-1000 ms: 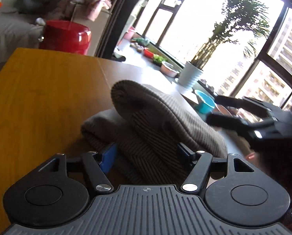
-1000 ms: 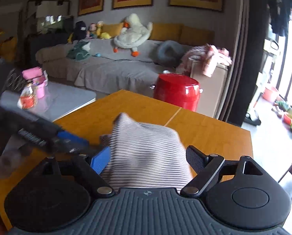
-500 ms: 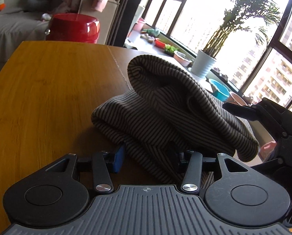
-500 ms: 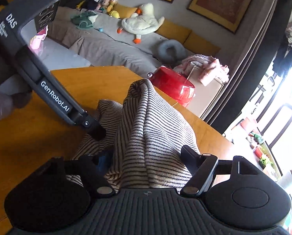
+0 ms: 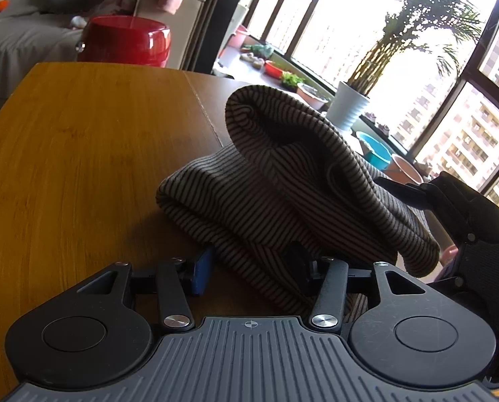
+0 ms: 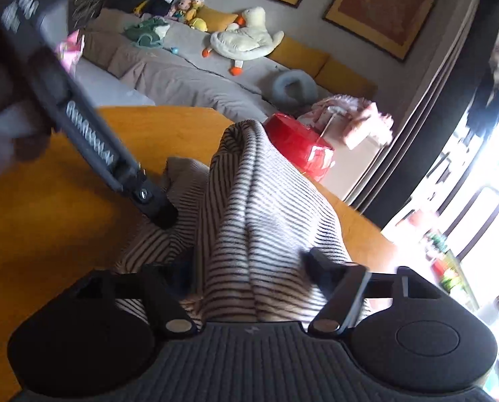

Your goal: Fold clothes

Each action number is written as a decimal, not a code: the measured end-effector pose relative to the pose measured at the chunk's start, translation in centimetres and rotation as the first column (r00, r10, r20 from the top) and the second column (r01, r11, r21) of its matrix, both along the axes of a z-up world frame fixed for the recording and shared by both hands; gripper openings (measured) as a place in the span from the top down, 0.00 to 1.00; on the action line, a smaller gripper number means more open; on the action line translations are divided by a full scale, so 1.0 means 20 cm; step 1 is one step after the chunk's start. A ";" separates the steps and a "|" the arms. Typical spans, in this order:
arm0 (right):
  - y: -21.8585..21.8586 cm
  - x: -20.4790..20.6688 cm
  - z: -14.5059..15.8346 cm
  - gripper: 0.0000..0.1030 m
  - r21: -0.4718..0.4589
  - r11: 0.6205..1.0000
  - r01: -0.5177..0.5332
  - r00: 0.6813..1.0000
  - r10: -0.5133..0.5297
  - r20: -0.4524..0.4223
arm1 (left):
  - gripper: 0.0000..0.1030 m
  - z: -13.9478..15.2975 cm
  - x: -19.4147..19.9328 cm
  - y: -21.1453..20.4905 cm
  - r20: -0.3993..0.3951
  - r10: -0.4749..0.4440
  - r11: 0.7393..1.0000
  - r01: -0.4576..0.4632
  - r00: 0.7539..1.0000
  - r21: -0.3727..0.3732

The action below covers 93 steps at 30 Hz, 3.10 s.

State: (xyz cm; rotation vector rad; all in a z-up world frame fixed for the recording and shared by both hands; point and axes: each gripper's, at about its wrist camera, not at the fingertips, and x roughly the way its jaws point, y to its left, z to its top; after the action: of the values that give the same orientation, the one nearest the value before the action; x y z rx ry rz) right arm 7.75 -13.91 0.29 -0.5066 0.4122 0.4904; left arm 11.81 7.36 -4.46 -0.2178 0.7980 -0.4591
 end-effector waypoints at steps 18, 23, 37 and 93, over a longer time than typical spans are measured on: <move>0.16 -0.06 0.04 0.64 -0.043 0.989 -0.139 0.987 0.135 -0.085 | 0.53 0.00 0.00 0.02 -0.011 -0.016 0.999 0.016 1.000 -0.041; 0.19 -0.07 0.02 0.54 -0.067 0.986 -0.152 0.986 0.147 -0.073 | 0.52 0.08 -0.03 0.14 0.018 0.056 0.998 -0.055 0.998 -0.042; 0.14 -0.15 0.03 0.37 0.000 0.979 -0.202 0.977 0.202 -0.072 | 0.52 0.39 -0.01 0.00 0.166 -0.006 0.993 0.025 0.986 -0.116; -0.60 0.33 0.18 0.12 0.474 0.875 0.103 0.945 0.064 -0.322 | 0.42 0.12 -0.14 -0.05 -0.039 0.026 0.997 -0.029 0.999 -0.071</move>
State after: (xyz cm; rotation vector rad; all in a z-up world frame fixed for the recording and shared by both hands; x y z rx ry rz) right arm 14.26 -26.00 3.97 0.0751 0.5913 0.6383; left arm 9.03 6.27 -2.10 -0.3041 0.8158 -0.4593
